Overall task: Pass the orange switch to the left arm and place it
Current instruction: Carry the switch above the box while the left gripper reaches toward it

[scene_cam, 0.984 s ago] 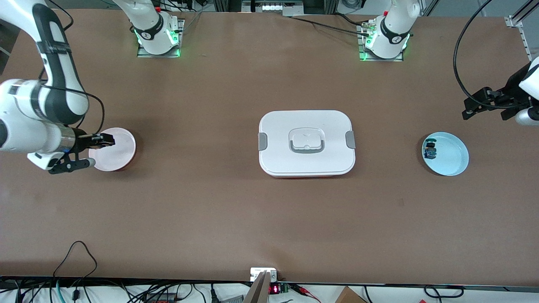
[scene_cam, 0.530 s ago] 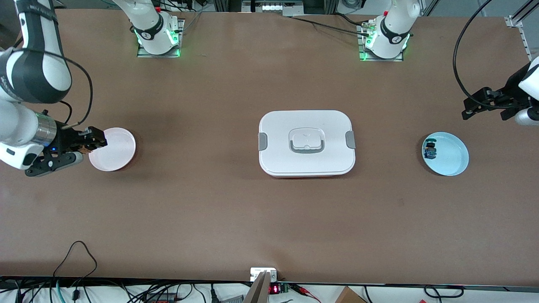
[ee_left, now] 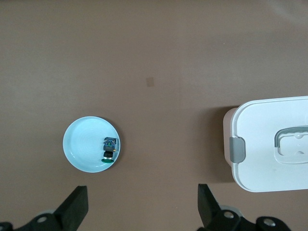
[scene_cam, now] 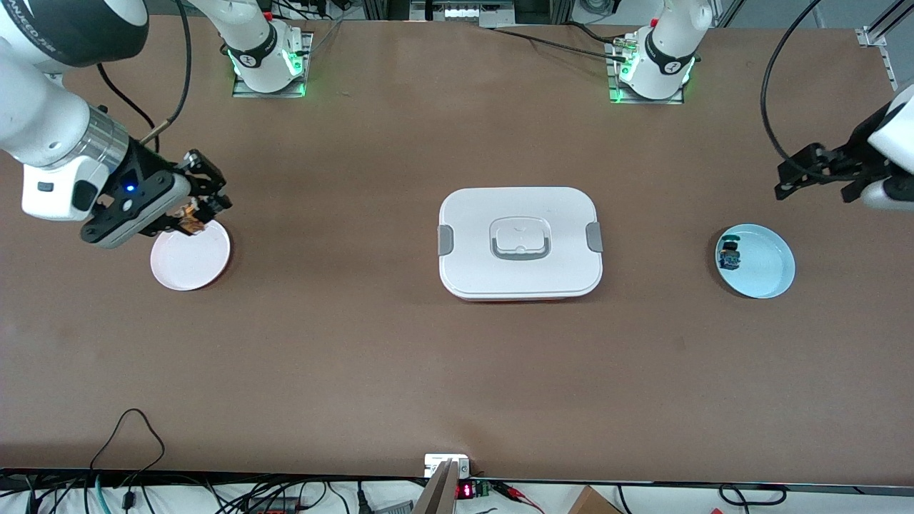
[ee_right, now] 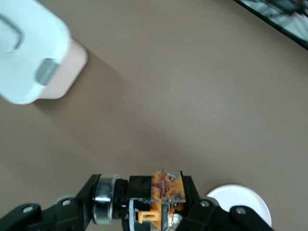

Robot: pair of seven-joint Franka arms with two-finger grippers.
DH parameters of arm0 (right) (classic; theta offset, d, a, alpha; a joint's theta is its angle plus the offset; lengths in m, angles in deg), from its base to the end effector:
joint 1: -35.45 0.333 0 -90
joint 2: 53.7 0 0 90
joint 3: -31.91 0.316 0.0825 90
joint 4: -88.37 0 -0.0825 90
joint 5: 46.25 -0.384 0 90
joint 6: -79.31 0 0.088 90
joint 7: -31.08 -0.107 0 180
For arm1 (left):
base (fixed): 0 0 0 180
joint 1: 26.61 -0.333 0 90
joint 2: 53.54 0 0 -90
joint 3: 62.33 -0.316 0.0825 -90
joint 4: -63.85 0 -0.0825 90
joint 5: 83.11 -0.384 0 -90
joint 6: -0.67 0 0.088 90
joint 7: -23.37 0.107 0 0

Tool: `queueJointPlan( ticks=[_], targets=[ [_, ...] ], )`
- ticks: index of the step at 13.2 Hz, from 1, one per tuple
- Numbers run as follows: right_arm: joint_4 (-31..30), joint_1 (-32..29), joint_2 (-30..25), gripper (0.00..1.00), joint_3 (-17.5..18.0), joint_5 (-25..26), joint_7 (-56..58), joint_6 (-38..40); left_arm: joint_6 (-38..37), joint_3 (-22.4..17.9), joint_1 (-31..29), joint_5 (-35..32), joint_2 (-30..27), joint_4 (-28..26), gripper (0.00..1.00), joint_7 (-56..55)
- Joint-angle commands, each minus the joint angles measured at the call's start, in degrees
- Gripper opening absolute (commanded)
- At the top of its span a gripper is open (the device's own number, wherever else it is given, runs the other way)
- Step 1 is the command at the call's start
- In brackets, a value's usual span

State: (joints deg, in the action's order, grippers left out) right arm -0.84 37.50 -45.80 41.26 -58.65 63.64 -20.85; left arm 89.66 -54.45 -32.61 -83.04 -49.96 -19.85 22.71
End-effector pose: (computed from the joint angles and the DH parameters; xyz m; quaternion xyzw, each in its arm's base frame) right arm 0.5952 0.1333 0.5704 -0.9268 -0.3555 -0.0484 0.1108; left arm 0.5725 -0.0161 0.6399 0.9998 -0.0105 0.0151 0.0052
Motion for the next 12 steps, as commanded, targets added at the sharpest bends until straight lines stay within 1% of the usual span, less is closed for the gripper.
queueJointPlan(
  ticks=[1,2,3,4,5,6,7,8,9,10,11,12],
  targets=[
    [0.4,-0.5,0.4,0.0,2.5,-8.8,13.6,-1.5,-6.0,-0.1,-0.8,1.0,1.3,2.2,1.0,2.2],
    [0.3,-0.4,0.5,0.0,3.2,-12.7,16.5,-2.4,-6.6,-0.6,-1.5,2.9,1.2,2.4,1.0,5.9],
    [0.2,-0.3,0.5,0.0,4.4,-16.4,19.1,-3.5,-7.2,-1.0,-3.8,7.9,1.3,2.4,1.0,12.4],
    [-0.2,-0.1,0.8,0.0,5.5,-21.0,23.3,-5.3,-9.3,-1.0,-7.6,14.2,3.0,2.4,1.0,18.0],
    [-1.1,0.5,1.2,0.0,5.8,-26.1,27.0,-6.2,-12.9,-1.0,-10.5,21.6,5.9,2.4,1.0,19.6],
    [-1.9,1.4,1.7,0.0,5.8,-33.1,30.3,-6.6,-16.2,-1.0,-13.2,30.2,9.6,2.3,1.0,19.6],
    [-2.2,2.2,2.4,0.0,5.8,-38.7,34.1,-7.2,-19.4,-0.9,-15.7,38.6,13.1,2.0,1.0,19.2],
    [-2.6,2.6,2.7,0.0,5.8,-43.4,37.8,-9.1,-22.4,-0.9,-16.8,47.6,17.0,1.4,1.0,17.4],
    [-2.7,3.5,3.6,0.0,5.8,-47.0,42.2,-11.4,-25.1,-0.9,-17.3,55.3,19.6,0.4,1.0,13.2],
    [-2.8,3.8,4.9,0.0,5.8,-52.1,48.7,-13.1,-25.4,-0.5,-16.9,61.3,19.7,-1.4,1.0,7.8],
    [-3.2,4.0,6.0,0.0,5.8,-56.6,53.4,-13.1,-24.7,0.3,-16.1,64.0,19.7,-1.7,1.0,4.3],
    [-3.3,5.0,7.0,0.0,5.8,-62.0,57.7,-13.2,-22.2,1.9,-14.5,65.5,19.5,-1.9,1.0,2.6]
  ],
)
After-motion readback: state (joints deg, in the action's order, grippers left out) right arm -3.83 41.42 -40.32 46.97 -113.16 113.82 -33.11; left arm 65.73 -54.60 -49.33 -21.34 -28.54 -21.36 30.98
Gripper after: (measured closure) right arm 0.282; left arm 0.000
